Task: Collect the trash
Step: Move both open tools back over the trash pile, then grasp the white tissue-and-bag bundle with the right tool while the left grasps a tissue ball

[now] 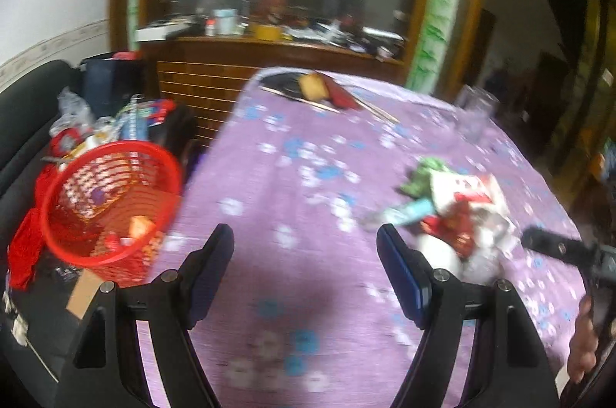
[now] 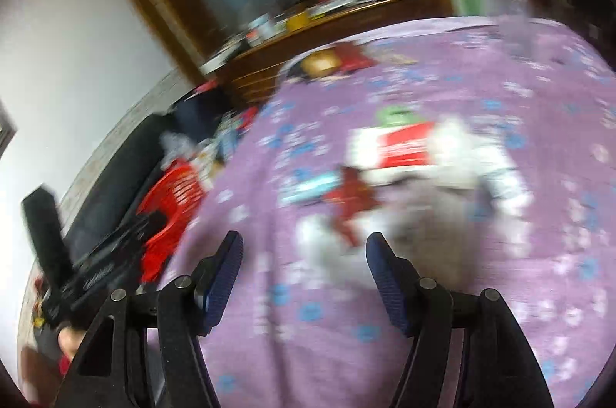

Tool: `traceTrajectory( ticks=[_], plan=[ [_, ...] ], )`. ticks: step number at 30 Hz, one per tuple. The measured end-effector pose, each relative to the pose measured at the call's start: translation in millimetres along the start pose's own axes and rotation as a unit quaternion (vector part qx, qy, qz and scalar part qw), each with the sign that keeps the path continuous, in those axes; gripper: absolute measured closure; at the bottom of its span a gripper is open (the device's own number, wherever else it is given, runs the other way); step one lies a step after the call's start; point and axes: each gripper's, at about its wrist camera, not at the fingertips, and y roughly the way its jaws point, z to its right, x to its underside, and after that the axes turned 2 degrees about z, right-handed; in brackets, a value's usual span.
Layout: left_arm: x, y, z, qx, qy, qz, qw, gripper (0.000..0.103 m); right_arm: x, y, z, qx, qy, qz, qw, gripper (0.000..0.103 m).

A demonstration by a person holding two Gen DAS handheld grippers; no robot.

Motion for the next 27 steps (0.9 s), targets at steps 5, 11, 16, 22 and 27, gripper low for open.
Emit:
traceTrajectory(
  ticks=[5,11,16,22,27],
  plan=[
    [6.8,23.0,36.6,0.025,0.013,-0.038,0.9989,0.027,-0.6,10.3,26.6,0.024,0.011,-0.014,1.0,0.045],
    [13.5,34.1,50.1,0.028,0.019,-0.056,0.9979,0.027,2.5,44.4,10.2,0.057,-0.046,-0.031,0.997,0.056],
    [12.4,42.2,50.4,0.035,0.022,-0.071,0.9966,0.027,9.4,70.4,6.6,0.09,-0.085,-0.049,0.991,0.066],
    [15.3,55.4,60.3,0.063,0.023,-0.093,0.9934,0.027,15.0,48.7,24.5,0.055,-0.053,-0.03,0.997,0.076],
    [16.3,73.9,72.1,0.089,0.001,-0.122,0.9886,0.027,16.8,14.2,29.2,0.044,-0.04,0.008,0.998,0.076]
  ],
)
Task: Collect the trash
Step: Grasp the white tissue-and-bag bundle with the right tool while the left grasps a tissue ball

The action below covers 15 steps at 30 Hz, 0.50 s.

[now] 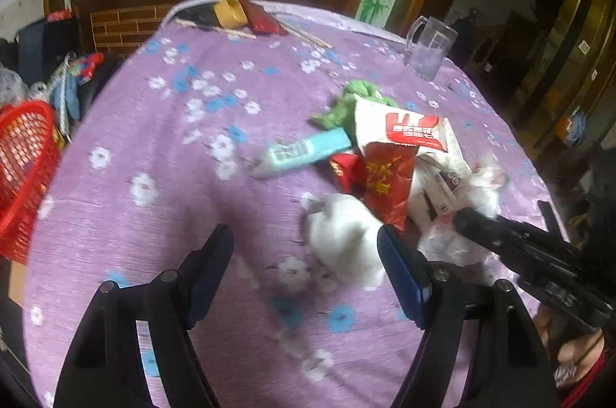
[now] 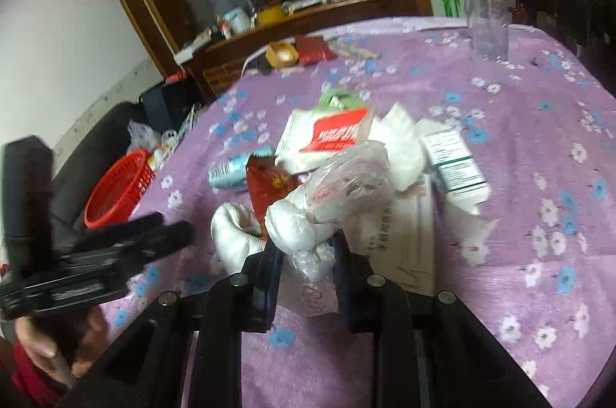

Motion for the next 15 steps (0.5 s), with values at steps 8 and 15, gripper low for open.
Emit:
traceTrajectory(
  ticks=[8,15],
  plan=[
    [-1.0,32.9,22.7,-0.003,0.013,-0.017,0.9998,0.027,-0.7,-27.1,9.6,0.008,0.017,0.033,0.999,0.076],
    [11.8,50.2,36.3,-0.005,0.044,-0.023,0.9988,0.052,9.3,-30.7,11.9,0.003,0.021,0.029,0.999,0.076]
  ],
)
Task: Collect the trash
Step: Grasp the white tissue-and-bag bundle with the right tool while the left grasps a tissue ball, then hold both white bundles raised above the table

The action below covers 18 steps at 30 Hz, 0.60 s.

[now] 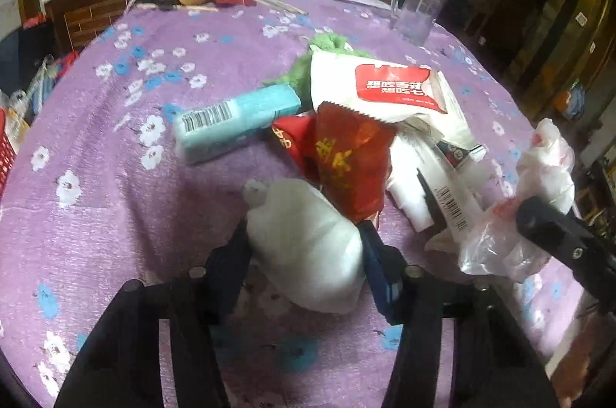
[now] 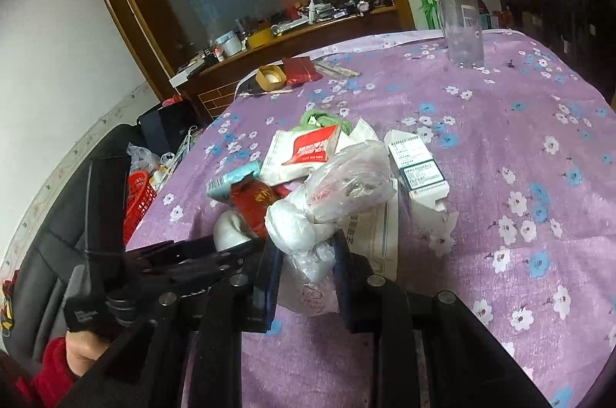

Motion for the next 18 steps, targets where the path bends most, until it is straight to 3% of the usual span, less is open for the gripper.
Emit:
traceTrajectory(
  ticks=[4,9,14,16,18],
  plan=[
    [3.3,-10.5,-3.1,0.004,-0.004,0.022,0.9997,0.063,5.4,1.2,-0.3,0.009,-0.004,-0.003,1.0,0.076],
    [10.8,-34.0,-7.2,-0.02,-0.003,0.066,0.9976,0.063,9.5,1.6,-7.3,0.035,-0.026,0.007,0.999,0.076],
    [19.1,-54.9,-9.3,-0.07,0.008,0.124,0.9898,0.063,17.7,5.9,-23.0,0.055,-0.059,0.017,0.997,0.076],
    [21.1,-56.1,-10.2,-0.089,0.011,0.132,0.9871,0.063,21.1,8.4,-28.9,0.06,-0.069,0.02,0.996,0.076],
    [20.7,-56.2,-14.5,-0.085,0.004,0.13,0.9879,0.063,23.4,11.7,-32.1,0.055,-0.071,0.02,0.996,0.076]
  ],
)
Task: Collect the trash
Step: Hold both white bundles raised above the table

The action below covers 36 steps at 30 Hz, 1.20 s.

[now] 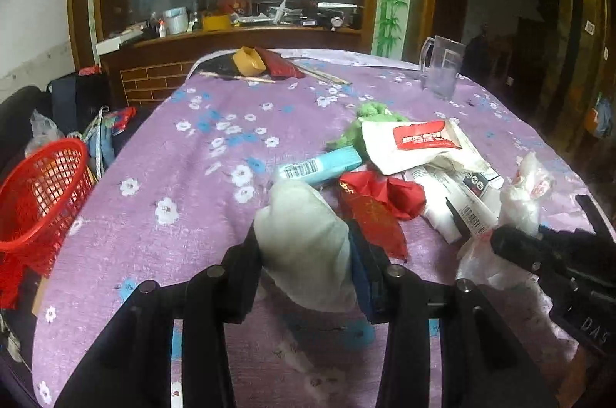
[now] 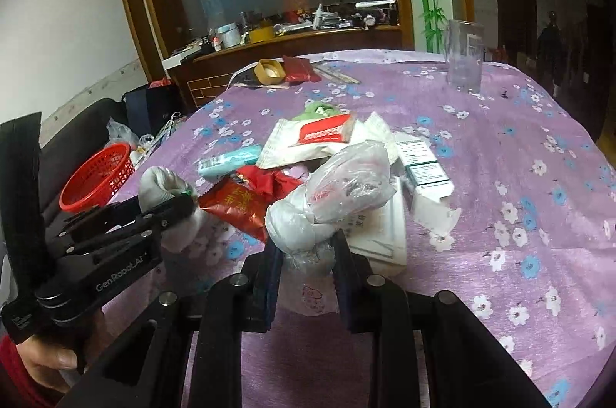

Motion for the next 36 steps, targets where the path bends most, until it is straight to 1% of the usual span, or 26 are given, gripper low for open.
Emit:
traceTrajectory(
  ticks=[7,17,24,30,34,36],
  plan=[
    [3.0,2.6,-10.1,-0.012,-0.02,-0.009,0.9997,0.063,5.5,10.6,-3.1,0.0,0.001,0.0,1.0,0.076],
    [6.3,1.4,-7.2,-0.024,-0.019,-0.007,0.9995,0.063,11.5,21.6,-3.1,-0.003,0.0,-0.01,1.0,0.076],
    [5.8,1.6,-7.4,-0.025,-0.019,-0.007,0.9995,0.063,8.6,16.5,-7.9,-0.001,-0.008,-0.006,1.0,0.076],
    [6.0,-5.6,-8.3,-0.036,-0.021,0.008,0.9991,0.062,5.1,8.1,-11.2,0.0,-0.013,0.002,1.0,0.076],
    [7.6,-9.9,-4.2,-0.045,-0.011,0.013,0.9988,0.062,3.3,3.4,-10.6,0.0,-0.015,0.006,1.0,0.076],
    [8.6,-12.2,-2.2,-0.044,-0.007,0.014,0.9989,0.062,3.5,0.7,-10.6,0.0,-0.015,0.008,1.0,0.076]
  ],
)
